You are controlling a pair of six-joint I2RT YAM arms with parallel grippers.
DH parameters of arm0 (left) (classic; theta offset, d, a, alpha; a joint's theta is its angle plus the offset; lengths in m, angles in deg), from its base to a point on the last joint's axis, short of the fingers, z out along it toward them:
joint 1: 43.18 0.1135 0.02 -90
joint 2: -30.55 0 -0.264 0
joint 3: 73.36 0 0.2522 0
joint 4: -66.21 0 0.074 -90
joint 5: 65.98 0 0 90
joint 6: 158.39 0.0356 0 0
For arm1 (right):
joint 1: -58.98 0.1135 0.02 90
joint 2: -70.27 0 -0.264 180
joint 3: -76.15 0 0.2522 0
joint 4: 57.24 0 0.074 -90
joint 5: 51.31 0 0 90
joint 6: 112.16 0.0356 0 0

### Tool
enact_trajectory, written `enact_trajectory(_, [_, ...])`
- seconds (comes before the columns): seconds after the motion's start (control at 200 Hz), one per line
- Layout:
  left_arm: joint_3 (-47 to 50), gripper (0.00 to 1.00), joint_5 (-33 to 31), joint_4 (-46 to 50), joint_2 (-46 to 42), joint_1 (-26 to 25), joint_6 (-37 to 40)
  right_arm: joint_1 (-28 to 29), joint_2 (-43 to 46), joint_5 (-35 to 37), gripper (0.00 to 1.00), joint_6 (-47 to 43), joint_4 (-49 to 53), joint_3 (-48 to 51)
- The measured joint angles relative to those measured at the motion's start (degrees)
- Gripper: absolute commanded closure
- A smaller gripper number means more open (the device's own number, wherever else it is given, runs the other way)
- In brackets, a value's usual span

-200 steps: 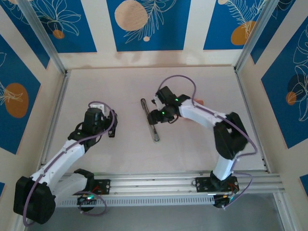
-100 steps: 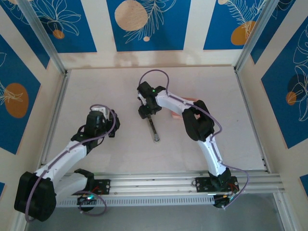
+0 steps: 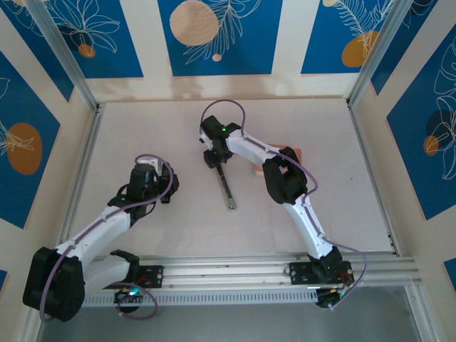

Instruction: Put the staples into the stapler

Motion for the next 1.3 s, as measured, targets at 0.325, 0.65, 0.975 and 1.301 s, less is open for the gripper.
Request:
enact_trajectory(0.325, [0.0, 0.41, 1.2, -0.7, -1.3, 0.0, 3.8, 0.0, 5.1, -1.0, 0.69, -0.6, -8.3, 10.1])
enact_trajectory(0.65, [7.1, 0.40, 11.6, -14.3, -6.6, 0.0, 10.9, 0.2, 24.6, -5.3, 0.72, -1.5, -22.4, 37.6])
enact_trajectory(0.975, [11.5, 0.41, 28.3, -33.0, -4.7, 0.0, 16.5, -0.2, 44.0, -16.8, 0.73, -3.4, -42.3, 64.7])
enact_trajectory(1.301, [13.2, 0.42, 43.3, -46.8, -0.4, -2.1, 22.9, -0.3, 56.5, -29.7, 0.74, -8.5, -62.8, 84.2])
